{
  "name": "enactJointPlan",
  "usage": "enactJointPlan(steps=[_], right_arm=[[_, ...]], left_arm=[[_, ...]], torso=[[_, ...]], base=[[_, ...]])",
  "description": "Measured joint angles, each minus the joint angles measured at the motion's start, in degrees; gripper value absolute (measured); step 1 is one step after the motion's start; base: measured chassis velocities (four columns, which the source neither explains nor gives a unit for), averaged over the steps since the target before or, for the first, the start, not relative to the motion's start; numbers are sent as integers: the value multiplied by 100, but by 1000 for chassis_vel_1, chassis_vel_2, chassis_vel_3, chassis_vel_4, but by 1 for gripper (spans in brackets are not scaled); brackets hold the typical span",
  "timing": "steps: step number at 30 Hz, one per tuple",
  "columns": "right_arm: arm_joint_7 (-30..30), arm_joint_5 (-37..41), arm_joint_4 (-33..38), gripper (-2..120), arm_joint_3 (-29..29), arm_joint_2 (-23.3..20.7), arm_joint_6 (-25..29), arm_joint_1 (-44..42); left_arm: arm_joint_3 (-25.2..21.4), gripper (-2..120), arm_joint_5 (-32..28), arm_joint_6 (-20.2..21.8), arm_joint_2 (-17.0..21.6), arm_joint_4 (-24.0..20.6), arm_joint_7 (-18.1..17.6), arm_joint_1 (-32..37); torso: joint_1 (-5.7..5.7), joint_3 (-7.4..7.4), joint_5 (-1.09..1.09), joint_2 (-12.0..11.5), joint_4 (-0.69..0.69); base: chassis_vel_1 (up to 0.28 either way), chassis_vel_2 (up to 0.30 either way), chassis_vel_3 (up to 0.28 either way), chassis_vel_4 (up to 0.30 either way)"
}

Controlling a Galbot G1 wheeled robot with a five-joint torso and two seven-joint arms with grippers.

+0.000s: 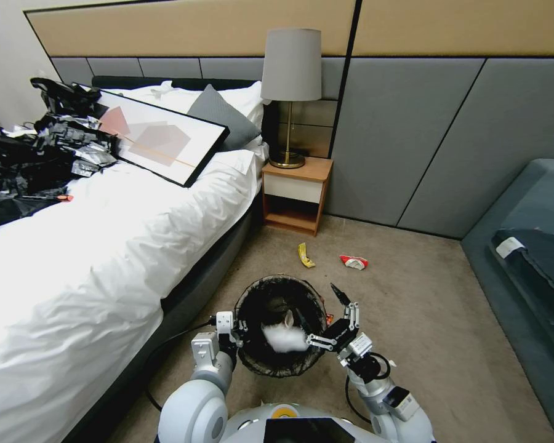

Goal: Pick up the trash bin, then pick up the garbage from the floor and place it into the trash bin.

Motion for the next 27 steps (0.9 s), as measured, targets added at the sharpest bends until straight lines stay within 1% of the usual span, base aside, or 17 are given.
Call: enactJointPlan(steps=[16, 22, 25, 26, 27], right_arm=[[1, 39, -242, 100, 100, 14, 60, 93], [3, 50, -161, 100, 155, 41, 101, 86], [271, 2, 100, 100, 217, 97, 194, -50], [271, 2, 100, 100, 217, 97, 194, -50], [492, -72, 217, 100, 244, 131, 220, -120]], left_arm=[[-25, 0, 0, -3, -18, -55, 0, 32], [-47, 0, 0, -5, -19, -50, 0, 34], [-96, 0, -2, -29, -19, 17, 0, 33], [-96, 0, -2, -29, -19, 17, 0, 33], [-125, 0, 2, -38, -16, 36, 1, 33]], torso=[[0, 0, 0, 0, 0], [0, 0, 0, 0, 0], [0, 0, 0, 0, 0], [0, 0, 0, 0, 0], [0, 0, 0, 0, 0]], base=[[0, 0, 0, 0], [0, 0, 0, 0], [0, 0, 0, 0], [0, 0, 0, 0], [0, 0, 0, 0]])
